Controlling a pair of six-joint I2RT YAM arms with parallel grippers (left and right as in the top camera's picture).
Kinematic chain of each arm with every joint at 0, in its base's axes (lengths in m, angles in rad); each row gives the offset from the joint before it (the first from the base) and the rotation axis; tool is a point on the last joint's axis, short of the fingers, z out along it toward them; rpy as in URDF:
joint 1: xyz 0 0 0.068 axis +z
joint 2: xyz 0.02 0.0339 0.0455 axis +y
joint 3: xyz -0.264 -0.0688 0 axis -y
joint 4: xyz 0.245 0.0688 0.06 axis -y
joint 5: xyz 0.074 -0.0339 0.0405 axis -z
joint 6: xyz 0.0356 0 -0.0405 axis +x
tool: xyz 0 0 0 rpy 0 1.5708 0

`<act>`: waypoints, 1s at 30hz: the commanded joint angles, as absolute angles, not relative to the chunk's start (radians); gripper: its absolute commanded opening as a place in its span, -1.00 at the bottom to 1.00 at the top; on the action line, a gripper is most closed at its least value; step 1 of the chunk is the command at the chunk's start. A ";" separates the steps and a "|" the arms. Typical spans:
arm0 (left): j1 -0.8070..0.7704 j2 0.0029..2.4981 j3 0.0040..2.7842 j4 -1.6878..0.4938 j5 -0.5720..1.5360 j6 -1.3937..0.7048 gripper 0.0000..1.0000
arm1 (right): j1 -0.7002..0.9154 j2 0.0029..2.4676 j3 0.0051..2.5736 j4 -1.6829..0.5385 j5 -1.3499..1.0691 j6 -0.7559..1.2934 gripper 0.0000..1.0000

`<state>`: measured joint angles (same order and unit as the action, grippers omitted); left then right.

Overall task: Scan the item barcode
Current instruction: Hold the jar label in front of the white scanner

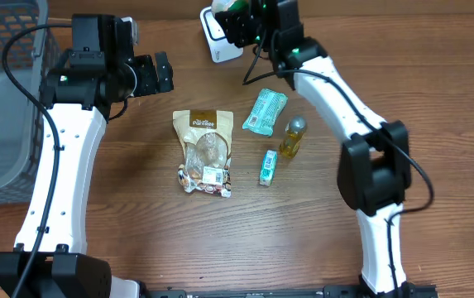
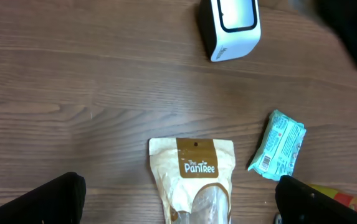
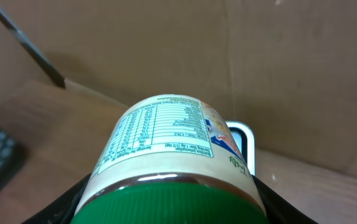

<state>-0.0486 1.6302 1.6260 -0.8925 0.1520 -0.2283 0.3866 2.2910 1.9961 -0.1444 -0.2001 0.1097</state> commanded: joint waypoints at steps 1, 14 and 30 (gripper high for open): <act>-0.053 1.631 1.639 -0.890 0.146 -0.205 0.99 | 0.386 2.349 2.016 -0.034 -0.159 0.096 -0.88; -0.053 1.631 1.639 -0.890 0.146 -0.205 0.99 | 0.386 2.481 2.016 0.231 -0.123 0.096 -0.85; -0.053 1.631 1.639 -0.890 0.146 -0.205 0.99 | 0.386 2.533 2.016 0.343 -0.123 0.096 -0.78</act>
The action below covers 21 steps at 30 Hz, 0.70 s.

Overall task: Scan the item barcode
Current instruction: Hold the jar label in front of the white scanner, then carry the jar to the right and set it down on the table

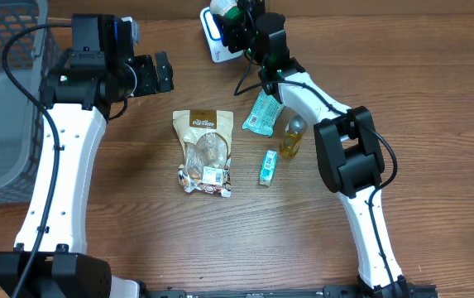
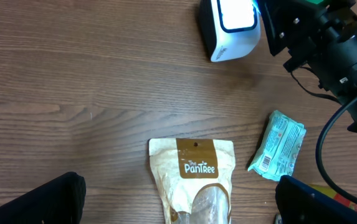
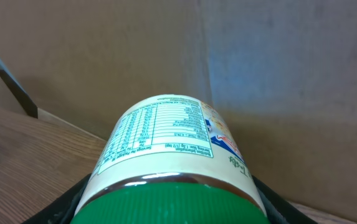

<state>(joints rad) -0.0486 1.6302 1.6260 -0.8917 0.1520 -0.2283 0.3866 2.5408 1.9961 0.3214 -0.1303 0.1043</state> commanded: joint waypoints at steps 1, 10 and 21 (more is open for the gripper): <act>-0.053 1.631 1.639 -0.890 0.146 -0.205 0.99 | 0.386 2.533 2.016 0.343 -0.123 0.096 -0.78; -0.053 1.631 1.639 -0.890 0.146 -0.205 0.99 | 0.365 2.502 2.016 0.381 -0.125 0.101 -0.93; -0.053 1.631 1.639 -0.890 0.146 -0.205 0.99 | 0.307 2.120 2.016 0.162 -0.135 0.104 -0.93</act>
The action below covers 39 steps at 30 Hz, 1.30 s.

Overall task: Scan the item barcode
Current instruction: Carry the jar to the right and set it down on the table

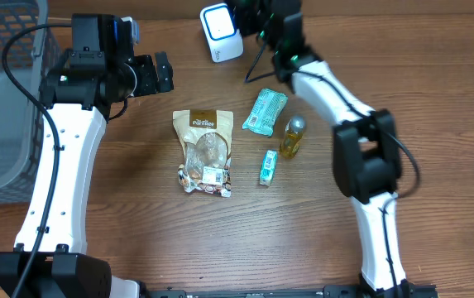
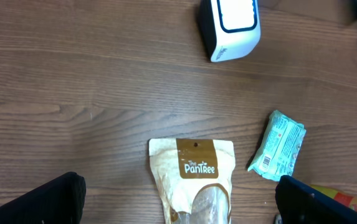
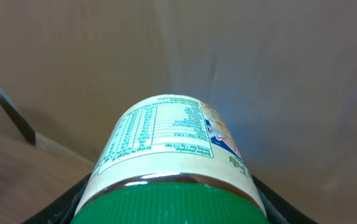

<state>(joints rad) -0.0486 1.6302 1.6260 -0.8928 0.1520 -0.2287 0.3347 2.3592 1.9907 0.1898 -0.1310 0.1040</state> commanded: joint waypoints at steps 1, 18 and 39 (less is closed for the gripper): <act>-0.053 1.631 1.639 -0.891 0.146 -0.205 0.99 | 0.295 2.077 2.016 0.096 -0.135 0.104 -0.93; -0.053 1.631 1.639 -0.890 0.146 -0.205 0.99 | -0.093 1.884 1.961 -1.252 -0.131 0.176 -0.71; -0.053 1.631 1.639 -0.890 0.146 -0.205 0.99 | -0.241 1.897 1.353 -0.973 -0.086 0.244 -0.55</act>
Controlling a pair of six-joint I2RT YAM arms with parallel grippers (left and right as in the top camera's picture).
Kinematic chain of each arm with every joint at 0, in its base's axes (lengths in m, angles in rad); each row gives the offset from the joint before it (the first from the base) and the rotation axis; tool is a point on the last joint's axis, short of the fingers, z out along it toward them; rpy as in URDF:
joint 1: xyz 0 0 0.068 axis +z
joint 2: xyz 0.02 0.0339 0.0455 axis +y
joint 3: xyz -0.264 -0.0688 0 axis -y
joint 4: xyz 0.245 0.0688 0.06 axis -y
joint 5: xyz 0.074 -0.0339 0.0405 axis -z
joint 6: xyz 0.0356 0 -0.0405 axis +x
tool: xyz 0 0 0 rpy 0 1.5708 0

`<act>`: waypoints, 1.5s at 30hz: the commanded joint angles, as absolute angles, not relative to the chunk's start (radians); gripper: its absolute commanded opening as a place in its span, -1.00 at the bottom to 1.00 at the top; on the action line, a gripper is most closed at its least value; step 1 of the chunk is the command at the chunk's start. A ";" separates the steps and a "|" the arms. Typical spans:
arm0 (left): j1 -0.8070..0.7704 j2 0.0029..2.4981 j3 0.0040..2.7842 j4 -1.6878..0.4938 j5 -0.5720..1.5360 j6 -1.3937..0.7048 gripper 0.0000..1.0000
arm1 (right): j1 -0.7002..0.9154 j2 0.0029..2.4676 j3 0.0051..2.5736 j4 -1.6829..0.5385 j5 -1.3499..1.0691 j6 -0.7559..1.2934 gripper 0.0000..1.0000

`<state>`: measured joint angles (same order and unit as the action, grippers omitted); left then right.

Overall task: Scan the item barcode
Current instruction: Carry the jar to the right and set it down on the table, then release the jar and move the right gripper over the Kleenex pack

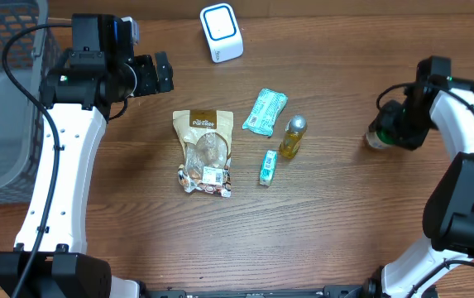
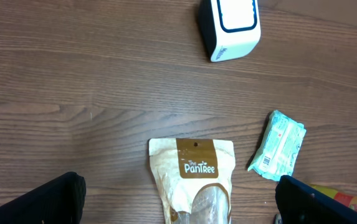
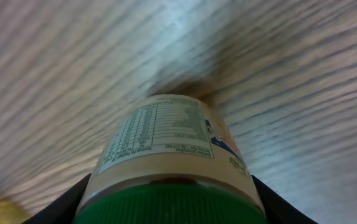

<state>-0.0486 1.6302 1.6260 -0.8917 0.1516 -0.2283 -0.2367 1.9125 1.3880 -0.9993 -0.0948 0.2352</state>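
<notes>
The item is a jar [image 3: 166, 137] with a green lid and a nutrition label. My right gripper [image 3: 169, 202] is shut on it at the lid end. In the overhead view the jar [image 1: 377, 137] sits low over the wood at the table's right side, with the right gripper [image 1: 395, 128] on it. Whether it touches the table is unclear, as the wood is blurred. The white scanner [image 1: 222, 31] stands at the back centre, far from the jar. My left gripper [image 1: 155, 73] hangs open with nothing in it, left of the scanner [image 2: 229, 28].
A PanTree pouch [image 1: 203, 153] lies mid-table, with a teal packet [image 1: 266, 112], a yellow bottle [image 1: 293, 136] and a small teal box [image 1: 268, 166] to its right. A grey wire basket [image 1: 5, 99] fills the left edge.
My right gripper, with the jar still in it, has gone from beside the scanner at the back to the table's right side, low over the wood. The left arm has not moved.
My right gripper held the jar by the scanner, then right over it, then just to its right. Now the jar is far from the scanner, at the right side of the table. My left gripper stayed open in one place throughout.
</notes>
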 commanded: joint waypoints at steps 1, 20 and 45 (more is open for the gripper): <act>-0.053 1.631 1.639 -0.890 0.146 -0.205 0.99 | -0.243 1.897 1.343 -0.965 -0.086 0.244 -0.48; -0.053 1.631 1.639 -0.890 0.146 -0.205 0.99 | -0.244 1.897 1.352 -0.958 -0.046 0.262 1.00; -0.053 1.631 1.639 -0.890 0.146 -0.205 0.99 | 0.081 1.849 1.915 -1.589 -0.136 0.232 0.93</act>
